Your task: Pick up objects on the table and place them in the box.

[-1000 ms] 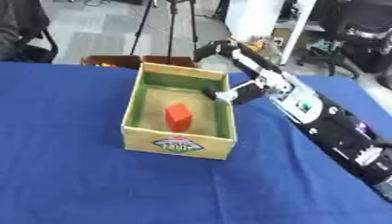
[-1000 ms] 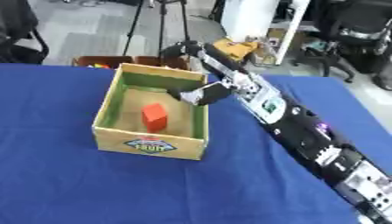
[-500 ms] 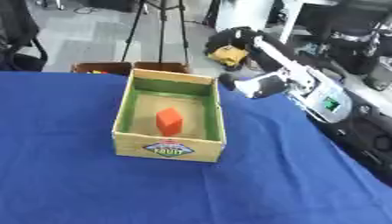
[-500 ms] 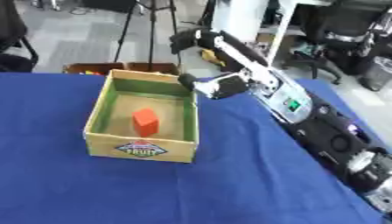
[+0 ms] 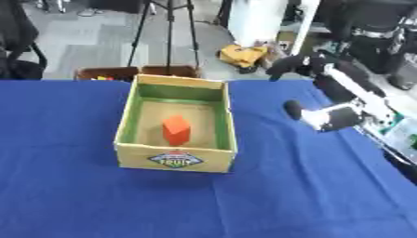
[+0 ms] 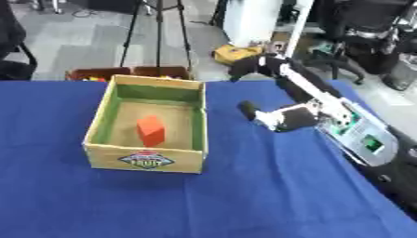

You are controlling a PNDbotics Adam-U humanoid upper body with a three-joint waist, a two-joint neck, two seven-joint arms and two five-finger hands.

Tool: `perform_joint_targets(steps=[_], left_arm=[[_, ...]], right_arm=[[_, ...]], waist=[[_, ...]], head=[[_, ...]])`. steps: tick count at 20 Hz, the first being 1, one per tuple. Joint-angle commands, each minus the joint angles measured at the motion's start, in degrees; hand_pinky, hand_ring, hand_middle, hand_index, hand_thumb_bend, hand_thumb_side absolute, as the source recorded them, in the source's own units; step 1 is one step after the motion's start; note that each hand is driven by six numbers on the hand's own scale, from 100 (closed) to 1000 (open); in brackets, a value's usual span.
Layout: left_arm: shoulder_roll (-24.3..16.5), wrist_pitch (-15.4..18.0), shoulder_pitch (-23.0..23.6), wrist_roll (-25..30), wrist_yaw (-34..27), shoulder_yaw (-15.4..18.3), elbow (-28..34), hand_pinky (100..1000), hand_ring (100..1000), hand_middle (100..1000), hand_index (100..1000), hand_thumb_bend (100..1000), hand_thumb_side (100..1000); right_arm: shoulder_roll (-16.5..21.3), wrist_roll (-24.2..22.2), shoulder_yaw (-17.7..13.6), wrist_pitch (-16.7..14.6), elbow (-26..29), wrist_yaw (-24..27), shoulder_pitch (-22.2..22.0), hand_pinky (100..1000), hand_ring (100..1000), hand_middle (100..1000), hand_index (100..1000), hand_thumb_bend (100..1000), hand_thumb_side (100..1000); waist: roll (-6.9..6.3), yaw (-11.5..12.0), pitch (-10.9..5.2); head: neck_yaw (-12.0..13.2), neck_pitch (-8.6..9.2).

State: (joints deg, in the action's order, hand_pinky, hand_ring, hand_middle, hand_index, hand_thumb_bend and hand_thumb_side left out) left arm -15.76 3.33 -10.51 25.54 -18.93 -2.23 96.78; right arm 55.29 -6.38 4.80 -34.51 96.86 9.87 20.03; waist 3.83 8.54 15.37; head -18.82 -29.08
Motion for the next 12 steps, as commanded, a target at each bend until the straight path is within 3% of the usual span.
perform_joint_targets(steps=[1,12], left_arm=[[-1.5,0.3,0.1,-0.3,0.4,0.6,0.6,591,568,378,677,512,1000],[-1.8,0.8,0.0,-0.3,1.3,0.5,0.4,596,627,480,681,513,1000]], right_arm=[[2.0,0.9,-1.7,0.3,1.4,-0.7,-1.0,800,795,642,856,246,405],[0.7,2.7,-2.3,0.0,2.4,-4.1,-5.7,801,795,637,855,242,448]], waist=[[-0.35,-0.5,-0.57],[-0.92,-3.3,0.35]], head=[[0.6,0.31],[1.4,0.05]])
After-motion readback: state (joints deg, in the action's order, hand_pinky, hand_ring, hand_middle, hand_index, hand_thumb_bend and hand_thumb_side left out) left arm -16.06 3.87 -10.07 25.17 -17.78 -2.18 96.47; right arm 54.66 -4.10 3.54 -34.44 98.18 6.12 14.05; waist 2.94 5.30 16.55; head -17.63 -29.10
